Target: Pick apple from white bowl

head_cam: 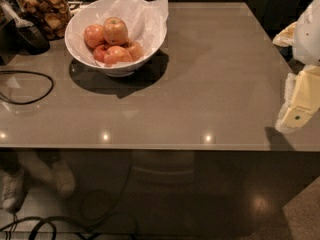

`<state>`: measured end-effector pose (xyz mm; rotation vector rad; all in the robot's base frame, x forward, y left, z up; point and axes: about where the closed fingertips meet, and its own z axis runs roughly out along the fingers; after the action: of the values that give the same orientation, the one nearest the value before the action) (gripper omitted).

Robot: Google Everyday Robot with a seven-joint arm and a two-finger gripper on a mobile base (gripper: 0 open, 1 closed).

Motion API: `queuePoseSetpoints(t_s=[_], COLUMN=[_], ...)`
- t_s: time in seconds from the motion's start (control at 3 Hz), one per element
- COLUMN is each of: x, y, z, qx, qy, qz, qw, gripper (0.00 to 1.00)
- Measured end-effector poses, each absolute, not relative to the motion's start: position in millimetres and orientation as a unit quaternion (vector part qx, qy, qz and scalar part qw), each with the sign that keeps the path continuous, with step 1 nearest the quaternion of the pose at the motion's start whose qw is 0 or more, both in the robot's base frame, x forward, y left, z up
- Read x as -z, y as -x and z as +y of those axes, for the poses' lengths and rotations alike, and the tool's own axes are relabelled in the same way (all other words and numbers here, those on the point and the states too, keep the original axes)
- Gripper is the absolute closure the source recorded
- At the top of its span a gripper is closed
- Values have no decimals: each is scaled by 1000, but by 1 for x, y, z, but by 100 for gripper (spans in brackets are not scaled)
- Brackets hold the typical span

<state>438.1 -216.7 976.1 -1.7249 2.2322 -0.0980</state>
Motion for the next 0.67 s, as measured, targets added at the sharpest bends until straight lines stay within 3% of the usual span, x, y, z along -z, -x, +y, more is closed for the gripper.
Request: queuePoseSetpoints(t_s=[0.67], x=[-988], y=[-461], z=[-193], qx=[30], qy=[622], qz=[767], qw=[152], gripper=[0])
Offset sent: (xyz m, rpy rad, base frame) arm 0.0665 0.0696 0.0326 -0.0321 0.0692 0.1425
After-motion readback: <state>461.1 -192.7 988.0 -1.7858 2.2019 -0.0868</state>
